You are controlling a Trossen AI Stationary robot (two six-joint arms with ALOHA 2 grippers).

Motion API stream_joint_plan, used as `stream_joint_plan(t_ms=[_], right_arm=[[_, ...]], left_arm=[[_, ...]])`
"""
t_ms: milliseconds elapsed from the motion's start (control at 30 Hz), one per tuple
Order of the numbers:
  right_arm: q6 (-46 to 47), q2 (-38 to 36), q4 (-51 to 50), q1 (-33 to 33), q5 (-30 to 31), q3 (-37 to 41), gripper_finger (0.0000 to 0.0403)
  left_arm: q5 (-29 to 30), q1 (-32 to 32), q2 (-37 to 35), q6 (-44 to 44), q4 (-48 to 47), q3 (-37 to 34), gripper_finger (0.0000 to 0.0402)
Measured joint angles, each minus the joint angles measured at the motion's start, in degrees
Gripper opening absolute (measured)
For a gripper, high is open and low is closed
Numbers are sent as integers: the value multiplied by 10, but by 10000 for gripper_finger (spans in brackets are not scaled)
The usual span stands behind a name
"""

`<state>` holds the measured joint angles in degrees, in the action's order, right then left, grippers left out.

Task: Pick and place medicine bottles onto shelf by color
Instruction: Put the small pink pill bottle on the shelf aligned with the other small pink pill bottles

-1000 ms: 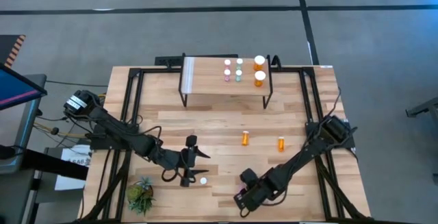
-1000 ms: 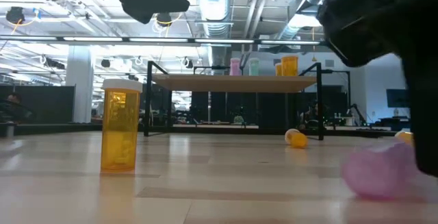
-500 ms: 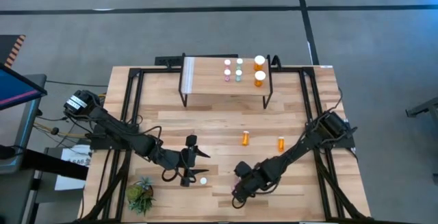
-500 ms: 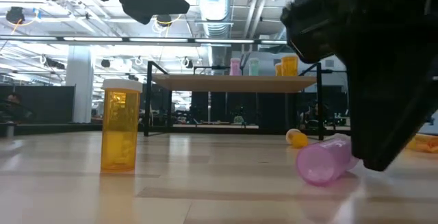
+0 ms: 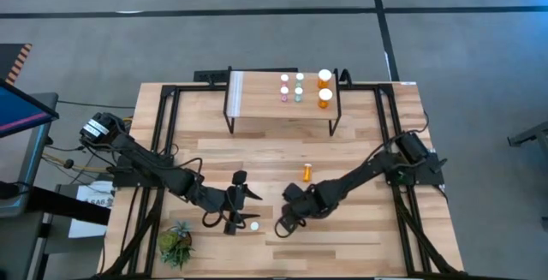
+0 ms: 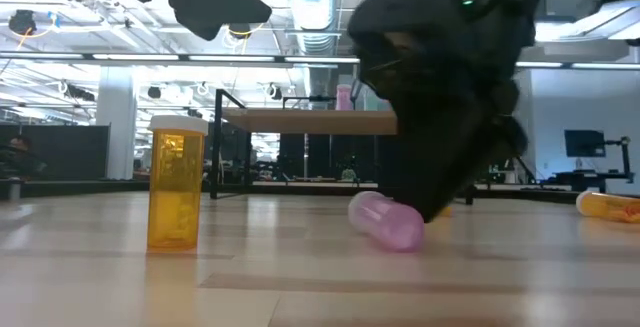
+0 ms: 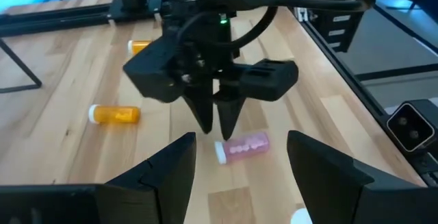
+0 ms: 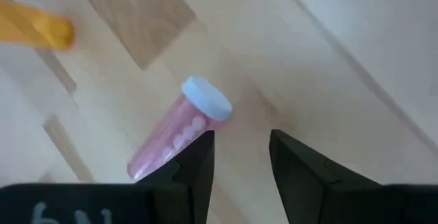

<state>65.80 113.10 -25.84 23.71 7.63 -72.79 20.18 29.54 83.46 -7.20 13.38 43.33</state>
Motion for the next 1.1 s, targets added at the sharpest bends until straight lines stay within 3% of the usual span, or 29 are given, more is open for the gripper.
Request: stream_joint_plan(t_ms=[367,700,900,1100], right_arm=[[39,-22,7,14,4,-14,163],[49,-22,-136,51,101,-106,163],[37,48,-153,55,93,-178,163],[39,126,-304,55,102,-304,163]], left_arm=[[13,0,0,0,-9,0,219],[22,0,-26,8,-26,0,219],[61,17,-90,33,-50,-7,219],[97,32,-133,20,-45,-35,219]])
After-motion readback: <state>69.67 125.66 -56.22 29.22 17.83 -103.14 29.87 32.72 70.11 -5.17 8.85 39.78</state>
